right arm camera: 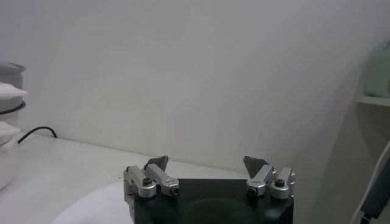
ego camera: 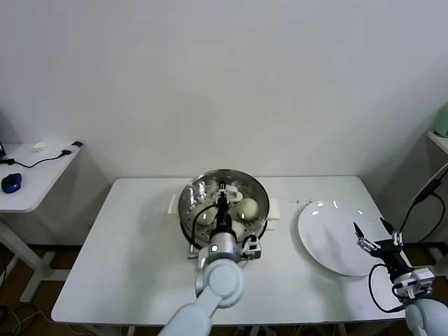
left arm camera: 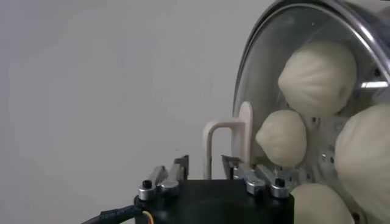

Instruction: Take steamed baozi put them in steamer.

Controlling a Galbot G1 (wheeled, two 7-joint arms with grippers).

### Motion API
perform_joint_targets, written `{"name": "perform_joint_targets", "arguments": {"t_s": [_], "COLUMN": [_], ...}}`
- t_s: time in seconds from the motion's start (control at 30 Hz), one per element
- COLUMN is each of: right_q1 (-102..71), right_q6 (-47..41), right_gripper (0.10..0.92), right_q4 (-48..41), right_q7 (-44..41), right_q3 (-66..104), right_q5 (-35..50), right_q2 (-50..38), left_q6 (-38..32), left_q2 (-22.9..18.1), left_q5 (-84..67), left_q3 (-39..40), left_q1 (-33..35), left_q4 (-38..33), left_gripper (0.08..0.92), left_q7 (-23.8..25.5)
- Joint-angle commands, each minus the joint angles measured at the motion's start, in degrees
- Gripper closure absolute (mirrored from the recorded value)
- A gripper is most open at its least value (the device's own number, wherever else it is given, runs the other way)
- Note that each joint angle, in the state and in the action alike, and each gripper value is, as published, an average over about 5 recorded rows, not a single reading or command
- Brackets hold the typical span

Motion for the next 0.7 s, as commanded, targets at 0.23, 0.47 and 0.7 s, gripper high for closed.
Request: {"name": "perform_joint_targets", "arguments": {"t_s": [0.23,0.47,0.7], "right_q1": [0.4,0.19,-0.37], "right_q6": [-0.54,-2.65,-3.33], "right_gripper": [0.203,0.203,0.203], "right_q4": [-0.62,0.47,2.81], "right_q7": [0.51,1.09,1.27], "right_q3": [0.39,0.7,1.13], "right_q5": [-1.51,-4.12,-3.61], "right_q2": [0.37,0.96,2.2], "left_q6": [2.85,1.59,-6.99], "left_q2": [8.33,14.55,17.29], "left_q5": [-5.46,-20.34,-50.3], "left_q3": [-0.86,-6.41,-22.41], "left_q1": [7.16,14.07,20.02], "left_q4": [-16.72,-25.64,-27.06], "left_gripper": [0.33,0.186,0.177], "left_q7": [-0.07,-10.53,-26.91]}}
